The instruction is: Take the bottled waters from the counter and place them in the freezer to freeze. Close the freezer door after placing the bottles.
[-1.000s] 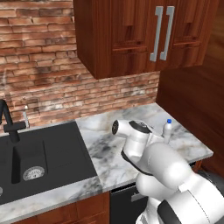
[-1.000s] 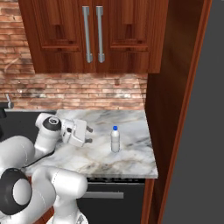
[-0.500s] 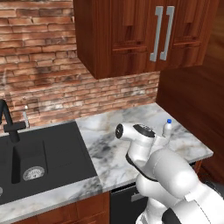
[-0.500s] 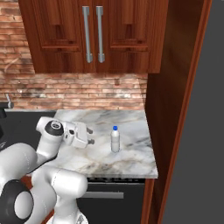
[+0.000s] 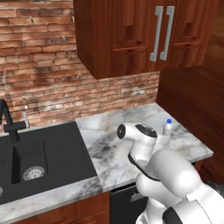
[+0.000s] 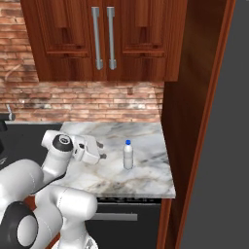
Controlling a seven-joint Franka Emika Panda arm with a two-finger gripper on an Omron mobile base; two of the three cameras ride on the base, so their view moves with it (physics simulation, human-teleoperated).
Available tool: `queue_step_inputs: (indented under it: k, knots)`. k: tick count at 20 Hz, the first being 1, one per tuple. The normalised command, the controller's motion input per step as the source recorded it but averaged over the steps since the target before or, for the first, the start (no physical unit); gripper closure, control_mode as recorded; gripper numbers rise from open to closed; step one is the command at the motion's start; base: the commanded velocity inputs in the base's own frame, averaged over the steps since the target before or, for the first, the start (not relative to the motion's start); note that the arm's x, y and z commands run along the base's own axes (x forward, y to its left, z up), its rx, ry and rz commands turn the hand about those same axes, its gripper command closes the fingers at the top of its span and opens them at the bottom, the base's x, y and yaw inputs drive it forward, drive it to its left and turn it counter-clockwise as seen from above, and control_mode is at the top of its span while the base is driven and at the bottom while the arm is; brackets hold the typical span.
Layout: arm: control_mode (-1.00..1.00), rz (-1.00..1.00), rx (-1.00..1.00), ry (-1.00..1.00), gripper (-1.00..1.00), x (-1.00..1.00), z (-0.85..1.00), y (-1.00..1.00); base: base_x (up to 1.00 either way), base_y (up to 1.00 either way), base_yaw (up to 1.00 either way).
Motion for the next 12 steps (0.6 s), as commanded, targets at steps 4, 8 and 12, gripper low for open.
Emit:
queue_step_inputs:
  k: [4, 8, 12]
  knots:
    - [-1.00, 0.07, 0.00, 0.00, -1.00, 0.01, -0.06, -0.08, 0.00, 0.00, 0.00]
    - [-1.00, 0.00, 0.00, 0.00, -1.00, 0.14, -0.02, -0.04, 0.00, 0.00, 0.00]
    - [-1.00, 0.00, 0.00, 0.00, -1.00, 0.16, -0.05, -0.04, 0.00, 0.00, 0.00]
